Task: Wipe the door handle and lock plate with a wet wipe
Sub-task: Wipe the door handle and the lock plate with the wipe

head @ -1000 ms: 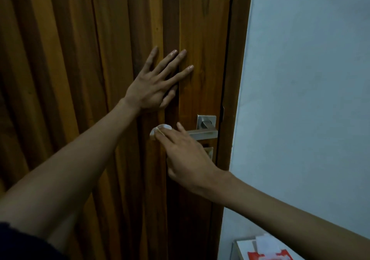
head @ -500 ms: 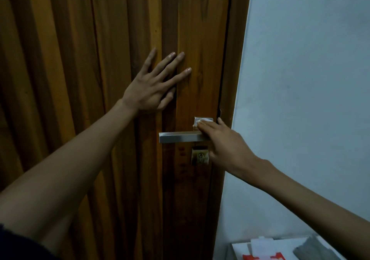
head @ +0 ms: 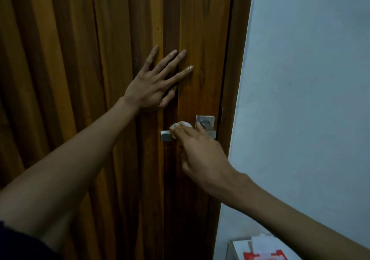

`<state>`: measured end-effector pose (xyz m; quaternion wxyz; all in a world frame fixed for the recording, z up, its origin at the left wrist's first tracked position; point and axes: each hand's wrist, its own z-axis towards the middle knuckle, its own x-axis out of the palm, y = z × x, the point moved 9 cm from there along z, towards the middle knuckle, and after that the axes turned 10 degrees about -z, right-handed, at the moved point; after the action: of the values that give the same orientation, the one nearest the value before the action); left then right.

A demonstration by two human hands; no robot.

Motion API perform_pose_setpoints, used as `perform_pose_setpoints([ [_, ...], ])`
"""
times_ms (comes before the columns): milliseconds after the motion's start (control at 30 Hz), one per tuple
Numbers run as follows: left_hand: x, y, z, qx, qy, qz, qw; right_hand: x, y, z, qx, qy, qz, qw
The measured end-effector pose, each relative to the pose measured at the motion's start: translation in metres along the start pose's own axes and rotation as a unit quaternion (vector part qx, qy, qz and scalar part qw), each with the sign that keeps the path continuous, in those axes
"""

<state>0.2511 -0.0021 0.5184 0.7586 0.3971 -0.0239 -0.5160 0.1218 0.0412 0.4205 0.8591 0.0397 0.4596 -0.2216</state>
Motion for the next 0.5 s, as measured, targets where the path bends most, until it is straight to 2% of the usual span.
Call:
perform_pose_setpoints([
  [100,0.000,0.001,-0.001,-0.001,0.003,-0.005,1.000,0.007,0.022,0.014,-0.042,0.004,0.006,0.999],
  [167,0.000,0.002,-0.001,-0.002,0.006,-0.007,1.000,0.017,0.038,0.017,-0.102,-0.007,-0.025,0.994],
  [233,0.000,0.001,-0.001,-0.002,0.006,-0.011,1.000,0.029,0.043,0.014,-0.159,-0.040,-0.090,0.982],
  [333,0.000,0.000,-0.002,-0.006,0.006,-0.016,1.000,0.047,0.027,0.005,-0.201,-0.091,-0.139,0.965],
  [500,0.002,-0.003,-0.016,-0.055,-0.002,-0.046,0.997,0.058,0.008,-0.030,-0.238,-0.167,-0.148,0.945],
])
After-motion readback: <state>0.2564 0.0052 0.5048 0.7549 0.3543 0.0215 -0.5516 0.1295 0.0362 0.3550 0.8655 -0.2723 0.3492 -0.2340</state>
